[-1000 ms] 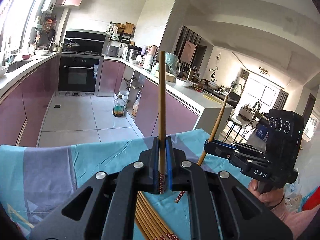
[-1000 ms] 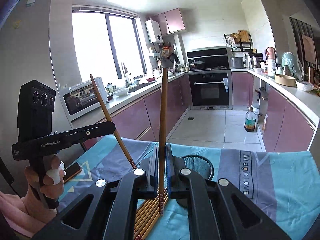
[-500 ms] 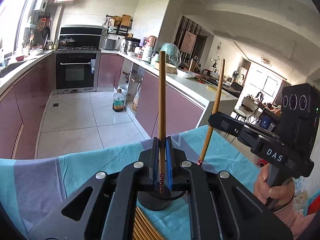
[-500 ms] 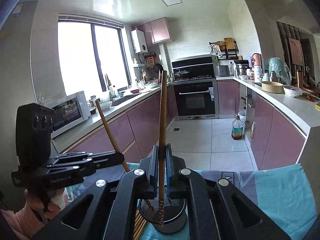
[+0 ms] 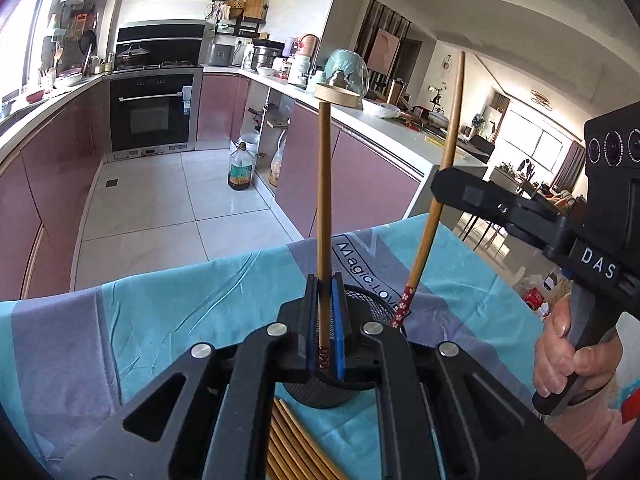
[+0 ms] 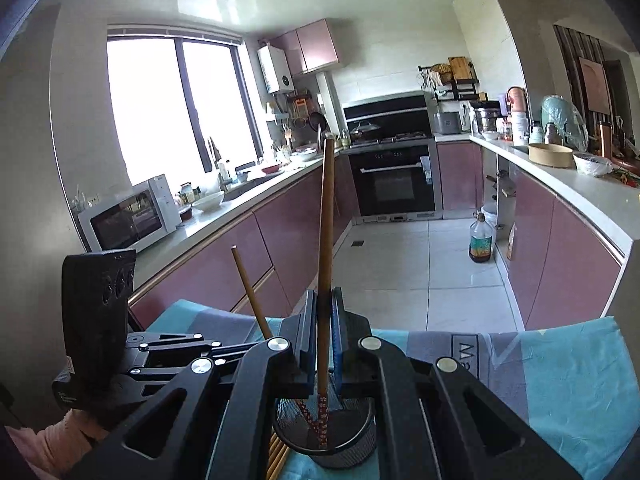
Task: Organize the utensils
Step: 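Carry the chopstick over the black mesh cup and lower it inside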
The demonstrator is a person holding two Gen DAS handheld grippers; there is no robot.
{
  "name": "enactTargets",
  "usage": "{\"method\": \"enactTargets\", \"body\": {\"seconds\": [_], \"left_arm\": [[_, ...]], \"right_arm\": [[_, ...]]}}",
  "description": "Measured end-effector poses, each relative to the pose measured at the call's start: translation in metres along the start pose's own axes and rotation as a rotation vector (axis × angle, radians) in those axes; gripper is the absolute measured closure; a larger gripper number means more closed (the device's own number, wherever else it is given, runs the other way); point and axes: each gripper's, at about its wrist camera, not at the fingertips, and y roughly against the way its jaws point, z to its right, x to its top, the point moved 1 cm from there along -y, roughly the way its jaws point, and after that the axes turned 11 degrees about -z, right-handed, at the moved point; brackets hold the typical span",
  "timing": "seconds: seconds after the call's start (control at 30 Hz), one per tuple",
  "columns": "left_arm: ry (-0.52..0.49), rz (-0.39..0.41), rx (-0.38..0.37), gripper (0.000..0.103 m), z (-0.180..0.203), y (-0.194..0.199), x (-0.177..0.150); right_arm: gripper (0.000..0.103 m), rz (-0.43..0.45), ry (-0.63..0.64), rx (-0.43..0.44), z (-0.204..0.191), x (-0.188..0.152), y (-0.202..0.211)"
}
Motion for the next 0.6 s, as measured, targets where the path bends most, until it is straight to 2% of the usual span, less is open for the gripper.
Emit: {"method": "enactTargets", "body": {"seconds": [0.13,0.27,0.6], "left_arm": [[-0.008,-0.027,0.009,0.095,-0.004,-0.013,-0.004],[-0.002,-0.045,0.017,0.095,-0.01,-0.025,-0.003],[0.013,-0.078,0.028,0.095,-0.021,-0.048,-0.001]], "right_arm": [[0.097,-0.125,0.01,-0.007,0.001,-0.008,-0.026],[0.097,-0.199,0.01,-0.03,0.002,-0.015,-0.047],[0.092,-0.236,-0.018,-0.059,0.004,-0.013,-0.072]]}}
